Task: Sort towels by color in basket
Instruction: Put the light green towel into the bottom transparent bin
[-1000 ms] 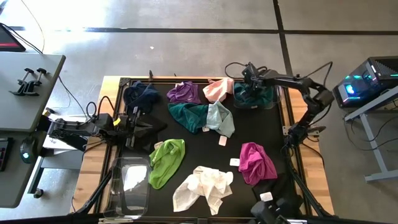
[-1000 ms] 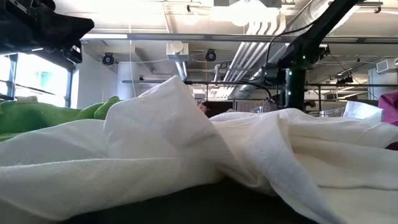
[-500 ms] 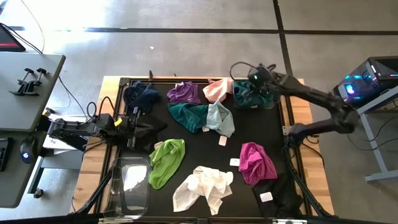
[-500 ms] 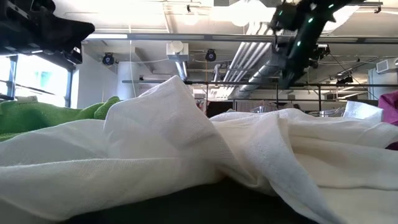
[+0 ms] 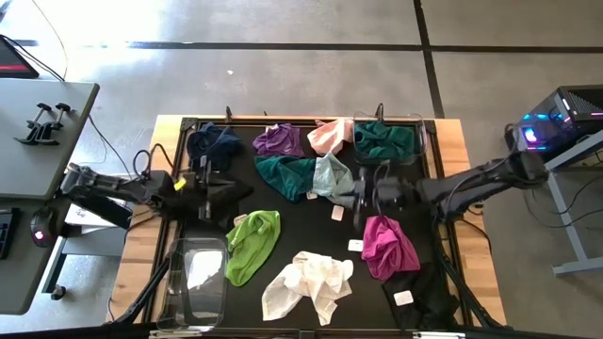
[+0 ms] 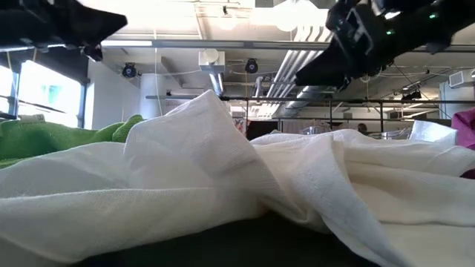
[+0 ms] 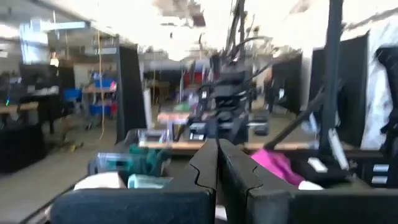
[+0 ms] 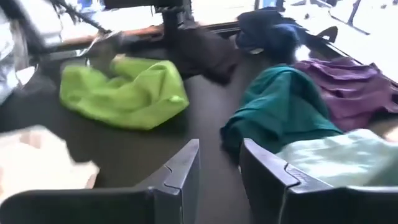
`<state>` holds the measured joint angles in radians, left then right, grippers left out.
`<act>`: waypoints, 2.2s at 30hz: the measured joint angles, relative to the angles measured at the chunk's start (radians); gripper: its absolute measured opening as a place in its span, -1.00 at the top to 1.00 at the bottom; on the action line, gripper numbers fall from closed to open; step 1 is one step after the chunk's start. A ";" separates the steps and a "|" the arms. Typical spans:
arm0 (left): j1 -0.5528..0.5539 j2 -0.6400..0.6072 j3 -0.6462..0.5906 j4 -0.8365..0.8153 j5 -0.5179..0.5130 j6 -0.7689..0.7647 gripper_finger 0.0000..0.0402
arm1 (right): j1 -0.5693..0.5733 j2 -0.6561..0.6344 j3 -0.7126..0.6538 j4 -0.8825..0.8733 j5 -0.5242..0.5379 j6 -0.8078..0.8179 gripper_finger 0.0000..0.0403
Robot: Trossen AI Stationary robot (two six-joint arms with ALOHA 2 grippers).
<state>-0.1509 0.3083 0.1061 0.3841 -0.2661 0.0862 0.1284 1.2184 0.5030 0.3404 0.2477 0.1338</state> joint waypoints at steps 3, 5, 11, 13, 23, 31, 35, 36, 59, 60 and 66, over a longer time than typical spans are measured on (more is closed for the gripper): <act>-0.042 0.151 0.089 -0.026 -0.063 0.010 1.00 | 0.086 0.053 0.000 0.016 0.106 0.024 0.46; -0.069 0.252 0.166 -0.091 -0.113 0.021 1.00 | 0.126 0.085 0.000 0.028 0.139 0.055 0.46; -0.128 0.537 0.464 -0.430 -0.223 -0.001 1.00 | 0.229 0.162 0.000 0.078 0.193 0.155 0.46; -0.146 0.626 0.553 -0.539 -0.227 -0.023 1.00 | 0.261 0.187 0.000 0.106 0.252 0.177 0.46; -0.241 1.005 0.878 -0.921 -0.268 -0.065 1.00 | 0.337 0.356 0.000 0.342 0.417 0.182 0.46; -0.286 1.169 0.929 -0.975 -0.215 -0.132 0.78 | 0.340 0.452 0.000 0.418 0.391 0.256 0.46; -0.276 1.215 0.929 -1.043 -0.165 -0.286 0.48 | 0.339 0.472 0.000 0.440 0.392 0.259 0.46; -0.271 1.226 0.929 -1.070 -0.154 -0.336 0.40 | 0.339 0.472 0.000 0.443 0.392 0.259 0.46; -0.199 1.483 0.916 -1.137 0.001 -0.366 0.39 | 0.337 0.472 0.000 0.457 0.412 0.277 0.46; -0.199 1.475 0.922 -1.142 -0.008 -0.348 0.51 | 0.337 0.472 0.000 0.458 0.412 0.277 0.46; -0.195 1.393 1.021 -1.158 -0.082 -0.290 0.93 | 0.337 0.472 0.000 0.458 0.433 0.288 0.46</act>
<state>-0.3456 1.7016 1.1273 -0.7738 -0.3479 -0.2042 0.4652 1.6905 0.5034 0.7983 0.6803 0.4221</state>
